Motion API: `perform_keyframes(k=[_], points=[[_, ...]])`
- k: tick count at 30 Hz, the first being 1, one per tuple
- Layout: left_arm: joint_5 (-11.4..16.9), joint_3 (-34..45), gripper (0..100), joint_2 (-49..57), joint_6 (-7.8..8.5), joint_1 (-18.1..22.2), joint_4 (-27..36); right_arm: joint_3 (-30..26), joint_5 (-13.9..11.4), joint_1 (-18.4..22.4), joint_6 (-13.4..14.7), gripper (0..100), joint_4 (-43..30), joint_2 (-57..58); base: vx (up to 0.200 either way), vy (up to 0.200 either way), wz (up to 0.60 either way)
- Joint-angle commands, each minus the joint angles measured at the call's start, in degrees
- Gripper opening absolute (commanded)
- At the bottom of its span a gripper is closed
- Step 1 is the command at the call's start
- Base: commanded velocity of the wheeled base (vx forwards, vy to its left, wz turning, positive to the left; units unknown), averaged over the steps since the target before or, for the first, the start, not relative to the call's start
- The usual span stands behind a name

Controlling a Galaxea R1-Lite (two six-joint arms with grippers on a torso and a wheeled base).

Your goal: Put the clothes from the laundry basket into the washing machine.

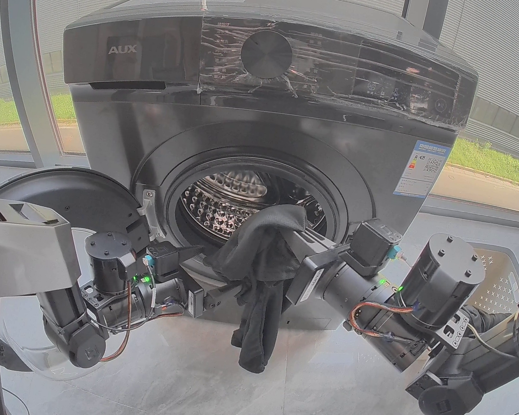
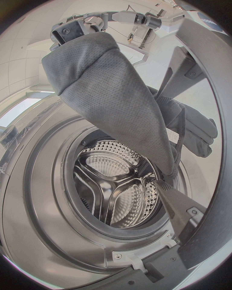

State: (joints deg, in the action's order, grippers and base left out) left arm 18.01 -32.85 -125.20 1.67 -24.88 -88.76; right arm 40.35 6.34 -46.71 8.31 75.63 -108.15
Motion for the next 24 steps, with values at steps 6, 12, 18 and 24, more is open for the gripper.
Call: perform_keyframes(k=[6,12,18,24], points=[[0.2,0.1,0,0.2,0.18,0.0,-0.1,0.0,0.0,0.0,0.0,0,0.0,-0.5,0.0,0.0,0.0],[0.2,0.6,0,0.8,0.09,0.1,-0.2,0.0,0.0,0.0,0.0,0,0.0,-0.5,0.0,0.0,0.0],[0.1,1.6,0,3.7,0.18,0.1,-0.2,-0.1,0.3,0.4,0.1,0,-0.7,-0.5,0.0,0.0,0.0],[0.5,5.9,0,12.6,-0.7,0.1,-0.2,-0.7,0.7,2.7,0.2,0,-1.7,-0.5,0.0,0.0,0.0]])
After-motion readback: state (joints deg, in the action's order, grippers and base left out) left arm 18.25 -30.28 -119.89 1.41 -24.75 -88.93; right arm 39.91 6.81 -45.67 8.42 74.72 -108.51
